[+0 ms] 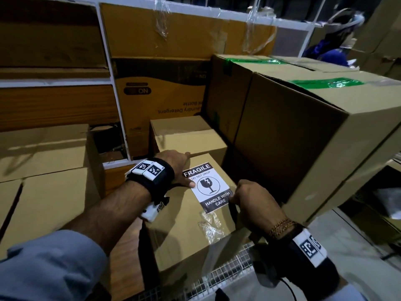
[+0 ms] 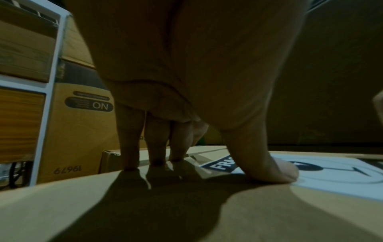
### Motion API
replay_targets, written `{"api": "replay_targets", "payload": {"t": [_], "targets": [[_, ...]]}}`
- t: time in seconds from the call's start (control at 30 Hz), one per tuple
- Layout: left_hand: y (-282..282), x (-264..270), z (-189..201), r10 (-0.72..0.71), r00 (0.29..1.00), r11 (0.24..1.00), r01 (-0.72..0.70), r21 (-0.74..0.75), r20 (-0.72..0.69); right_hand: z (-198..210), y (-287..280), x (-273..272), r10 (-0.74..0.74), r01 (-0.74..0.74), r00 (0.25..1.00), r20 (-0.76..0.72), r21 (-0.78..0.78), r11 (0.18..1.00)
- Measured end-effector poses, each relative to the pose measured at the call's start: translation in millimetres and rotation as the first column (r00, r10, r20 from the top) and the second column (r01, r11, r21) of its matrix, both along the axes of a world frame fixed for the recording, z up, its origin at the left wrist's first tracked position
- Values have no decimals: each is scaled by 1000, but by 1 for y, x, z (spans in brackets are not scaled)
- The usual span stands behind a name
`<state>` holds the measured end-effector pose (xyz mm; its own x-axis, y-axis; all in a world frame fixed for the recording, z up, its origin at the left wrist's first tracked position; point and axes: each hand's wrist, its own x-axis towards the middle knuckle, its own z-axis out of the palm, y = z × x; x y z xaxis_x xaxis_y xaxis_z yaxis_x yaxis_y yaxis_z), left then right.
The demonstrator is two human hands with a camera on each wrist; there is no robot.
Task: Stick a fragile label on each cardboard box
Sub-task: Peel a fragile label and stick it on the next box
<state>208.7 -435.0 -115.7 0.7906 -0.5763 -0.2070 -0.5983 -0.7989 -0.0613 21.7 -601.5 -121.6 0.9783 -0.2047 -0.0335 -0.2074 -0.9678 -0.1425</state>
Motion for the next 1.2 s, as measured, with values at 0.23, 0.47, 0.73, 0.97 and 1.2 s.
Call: {"api": "replay_targets", "payload": {"t": [0.23,0.47,0.73,0.97,1.2], "targets": [[-4,5,-2,-20,999,1000,21,-16,35,0,23,-9,193,-193,980,43,4,981],[-4,10,-5,-21,998,999,23,-30,62,-9,23,3,287,-296,952,102,85,951],[-2,15,-12,-12,996,999,16,-44,83,-30,24,28,229,-250,962,150,144,957],[-4,15,-12,-17,997,999,20,-33,78,-30,12,40,221,-235,970,104,158,959],[-3,15,-13,-19,996,1000,20,-10,90,-23,24,34,190,-193,978,89,23,981]]}}
